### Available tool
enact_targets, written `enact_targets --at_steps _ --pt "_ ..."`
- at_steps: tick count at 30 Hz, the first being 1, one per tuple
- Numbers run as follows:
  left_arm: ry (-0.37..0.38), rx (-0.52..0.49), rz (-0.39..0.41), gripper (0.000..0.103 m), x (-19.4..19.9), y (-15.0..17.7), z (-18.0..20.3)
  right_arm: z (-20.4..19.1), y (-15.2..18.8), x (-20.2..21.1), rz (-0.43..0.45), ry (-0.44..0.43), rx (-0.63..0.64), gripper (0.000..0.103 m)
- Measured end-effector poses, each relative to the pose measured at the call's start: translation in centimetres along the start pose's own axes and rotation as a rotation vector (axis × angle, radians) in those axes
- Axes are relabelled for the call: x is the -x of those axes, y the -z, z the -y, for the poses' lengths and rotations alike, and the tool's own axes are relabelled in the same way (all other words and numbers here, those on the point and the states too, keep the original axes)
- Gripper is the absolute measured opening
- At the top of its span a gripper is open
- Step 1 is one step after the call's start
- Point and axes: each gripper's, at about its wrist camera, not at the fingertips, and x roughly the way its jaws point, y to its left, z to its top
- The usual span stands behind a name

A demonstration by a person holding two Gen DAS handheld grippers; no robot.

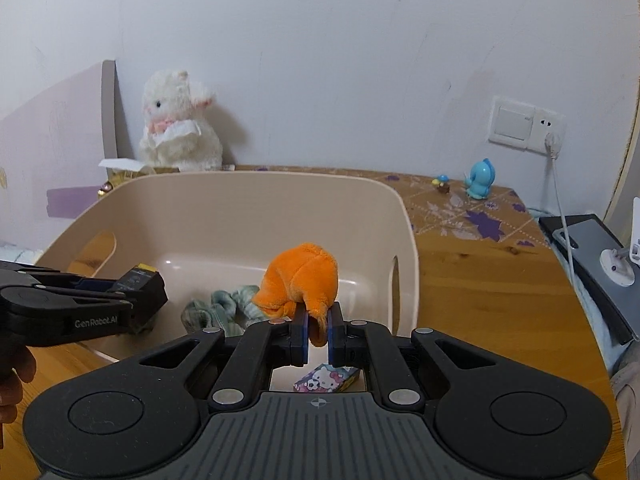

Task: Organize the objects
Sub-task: 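Carry the black box and orange plush into the bin and open both tools, then withdraw both open tools from the bin toward the last two boxes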

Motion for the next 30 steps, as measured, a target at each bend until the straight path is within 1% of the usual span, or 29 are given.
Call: enact_targets --at_steps 2,3,4,5,6,8,9,11,13,14,15,16,17,20,26,28,30 --pt "-0.008 -0.015 -0.006 0.034 -0.4 0.1 0.1 0.0 0.1 -0.1 0.002 -0.003 -0.005 0.015" --pt "-0.016 -0.020 -0.006 0.034 -0.4 0.1 0.2 0.1 0.1 -0.1 0.006 -0.007 -0.011 0.021" --pt "-0.017 -0.021 -0.006 0.034 -0.4 0.1 0.2 0.1 0.1 0.0 0.010 -0.015 -0.015 0.035" --pt "-0.014 -0.018 -0.005 0.034 -0.3 0.1 0.2 0.2 0.1 0.2 0.017 -0.024 -0.023 0.044" --pt "-0.009 -0.017 0.000 0.034 -0.2 0.1 0.2 0.2 0.1 0.6 0.029 -0.027 -0.028 0.047" --pt "0.004 -0.009 0.011 0.035 0.3 0.1 0.1 0.2 0.0 1.3 0.050 -0.021 -0.033 0.062" --pt "0.012 -0.005 0.018 0.037 0.6 0.1 0.0 0.2 0.0 1.7 0.063 -0.019 -0.037 0.065" --pt "0.014 0.006 0.033 0.060 1.4 0.1 -0.1 0.2 -0.2 2.6 0.081 -0.019 -0.047 0.075" --pt "0.018 0.000 0.058 0.066 2.4 0.0 0.0 0.2 -0.2 3.5 0.098 -0.023 -0.057 0.081" --pt "0.010 -0.003 0.065 0.073 2.9 0.1 0.1 0.2 -0.1 4.0 0.103 -0.022 -0.061 0.085" --pt "-0.003 -0.006 0.074 0.076 3.4 0.1 0.2 0.2 0.0 4.4 0.108 -0.023 -0.065 0.088" --pt "-0.010 -0.010 0.086 0.080 3.9 0.3 0.3 0.2 0.1 4.8 0.114 -0.022 -0.068 0.094" --pt "-0.018 -0.016 0.097 0.082 4.5 0.4 0.4 0.1 0.2 5.2 0.118 -0.022 -0.071 0.098" --pt "-0.025 -0.016 0.109 0.084 5.8 0.7 0.3 0.0 0.7 6.2 0.110 -0.040 -0.084 0.103" --pt "-0.034 0.002 0.119 0.089 8.2 1.8 -0.3 -0.4 2.1 7.5 0.081 -0.045 -0.084 0.103" --pt "-0.042 0.001 0.117 0.089 8.7 2.4 -0.4 -0.6 2.7 7.9 0.072 -0.045 -0.079 0.103" --pt "-0.052 0.013 0.136 0.090 9.3 3.0 -0.7 -0.7 3.3 8.1 0.059 -0.040 -0.070 0.103"
